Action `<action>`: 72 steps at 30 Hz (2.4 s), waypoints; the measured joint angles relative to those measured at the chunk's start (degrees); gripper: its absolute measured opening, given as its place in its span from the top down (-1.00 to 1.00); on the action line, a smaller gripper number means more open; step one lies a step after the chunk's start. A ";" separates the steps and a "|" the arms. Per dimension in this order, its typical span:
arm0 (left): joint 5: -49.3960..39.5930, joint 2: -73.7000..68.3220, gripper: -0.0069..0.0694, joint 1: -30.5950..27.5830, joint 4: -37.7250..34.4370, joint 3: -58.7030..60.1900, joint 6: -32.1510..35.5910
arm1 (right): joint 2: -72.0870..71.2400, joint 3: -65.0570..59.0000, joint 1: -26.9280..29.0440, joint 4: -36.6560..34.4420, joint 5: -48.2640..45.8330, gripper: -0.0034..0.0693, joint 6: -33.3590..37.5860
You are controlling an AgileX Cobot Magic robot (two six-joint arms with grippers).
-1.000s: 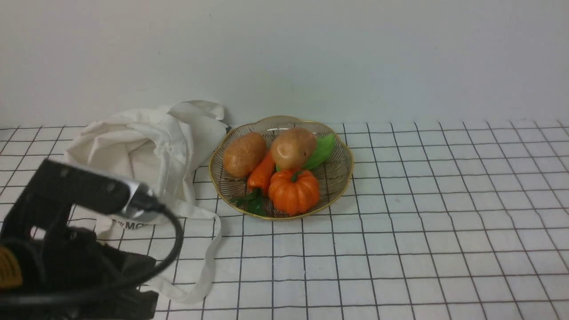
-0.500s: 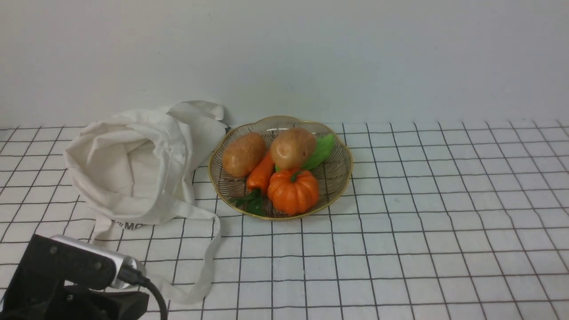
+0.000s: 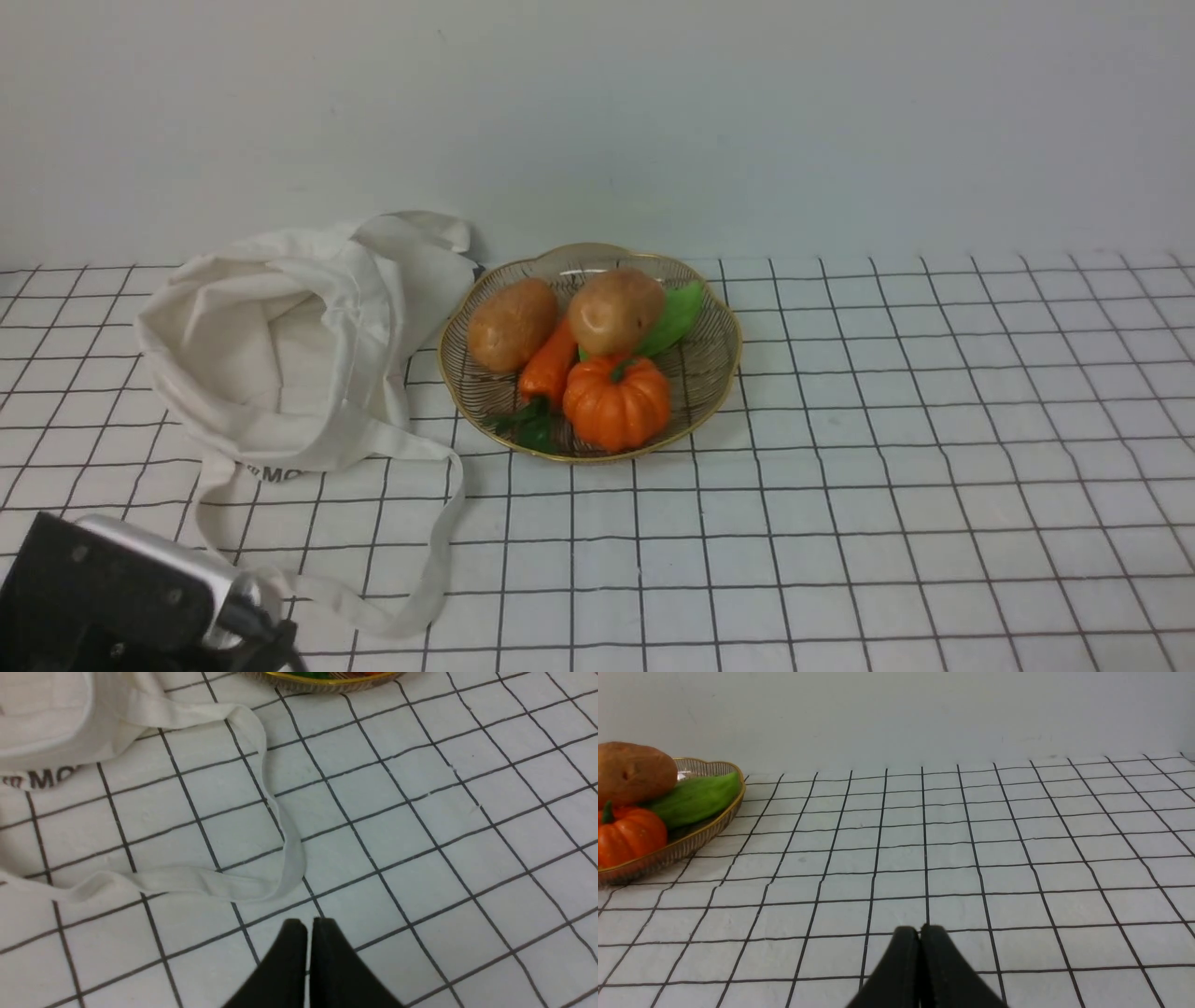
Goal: Take vegetables from bag on white checkered tablecloth place on plate.
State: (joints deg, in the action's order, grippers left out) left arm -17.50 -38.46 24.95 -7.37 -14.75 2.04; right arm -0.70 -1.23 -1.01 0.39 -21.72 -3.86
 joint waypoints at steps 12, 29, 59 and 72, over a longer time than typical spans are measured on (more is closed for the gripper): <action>-0.43 36.63 0.84 -20.37 6.21 15.31 -3.36 | 0.00 0.00 0.00 0.00 0.00 0.95 0.00; -3.94 39.06 0.84 -22.38 6.28 16.38 -3.96 | 0.00 0.00 0.00 0.00 0.00 0.95 0.00; -4.00 39.06 0.84 -22.38 6.28 16.38 -4.00 | 0.00 0.00 0.00 0.00 0.00 0.95 0.00; -4.06 39.06 0.84 -22.38 6.28 16.38 -4.00 | 0.00 0.00 0.00 0.00 0.00 0.95 0.00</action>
State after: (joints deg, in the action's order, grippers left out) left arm -21.56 0.61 2.57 -1.09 1.62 -1.96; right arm -0.70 -1.23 -1.01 0.39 -21.72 -3.86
